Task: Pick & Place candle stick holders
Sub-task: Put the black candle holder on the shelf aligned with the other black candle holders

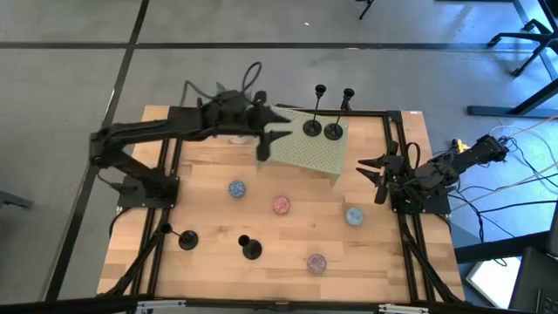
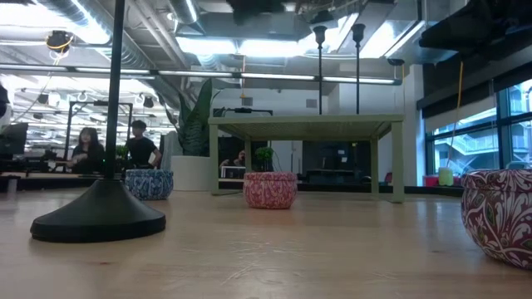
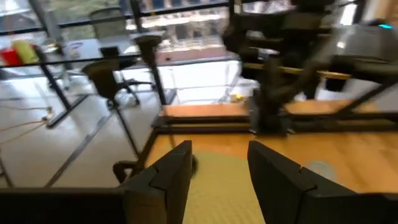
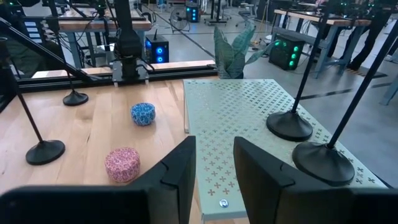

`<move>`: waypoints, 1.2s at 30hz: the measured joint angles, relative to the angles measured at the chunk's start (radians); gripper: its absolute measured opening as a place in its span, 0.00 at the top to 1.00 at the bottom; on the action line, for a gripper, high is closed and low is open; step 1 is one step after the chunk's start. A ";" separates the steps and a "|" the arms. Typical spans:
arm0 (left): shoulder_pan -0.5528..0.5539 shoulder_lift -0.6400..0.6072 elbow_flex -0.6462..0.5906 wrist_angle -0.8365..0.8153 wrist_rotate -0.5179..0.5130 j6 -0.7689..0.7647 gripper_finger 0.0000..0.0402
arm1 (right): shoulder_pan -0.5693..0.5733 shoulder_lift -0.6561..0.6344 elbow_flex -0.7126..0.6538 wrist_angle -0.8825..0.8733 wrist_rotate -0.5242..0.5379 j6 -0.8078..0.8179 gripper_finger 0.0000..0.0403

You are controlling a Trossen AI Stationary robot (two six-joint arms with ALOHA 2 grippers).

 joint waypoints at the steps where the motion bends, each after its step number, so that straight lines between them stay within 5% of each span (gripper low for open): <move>1: -0.019 -0.030 -0.007 -0.019 0.000 0.006 0.62 | 0.000 0.000 0.000 0.000 0.000 0.000 0.72; 7: -0.174 -0.198 -0.155 -0.024 -0.075 0.012 0.63 | 0.000 0.000 0.000 0.002 -0.001 0.023 0.72; 17: -0.535 -0.388 -0.451 0.009 -0.459 -0.060 0.65 | 0.000 0.000 0.000 0.002 -0.008 0.082 0.72; 25: -0.702 -0.424 -0.541 -0.047 -0.416 -0.078 0.65 | 0.000 0.007 0.000 0.003 -0.009 0.085 0.72; 36: -0.747 -0.400 -0.576 -0.177 -0.343 -0.329 0.65 | 0.000 0.007 0.000 0.003 -0.011 0.135 0.72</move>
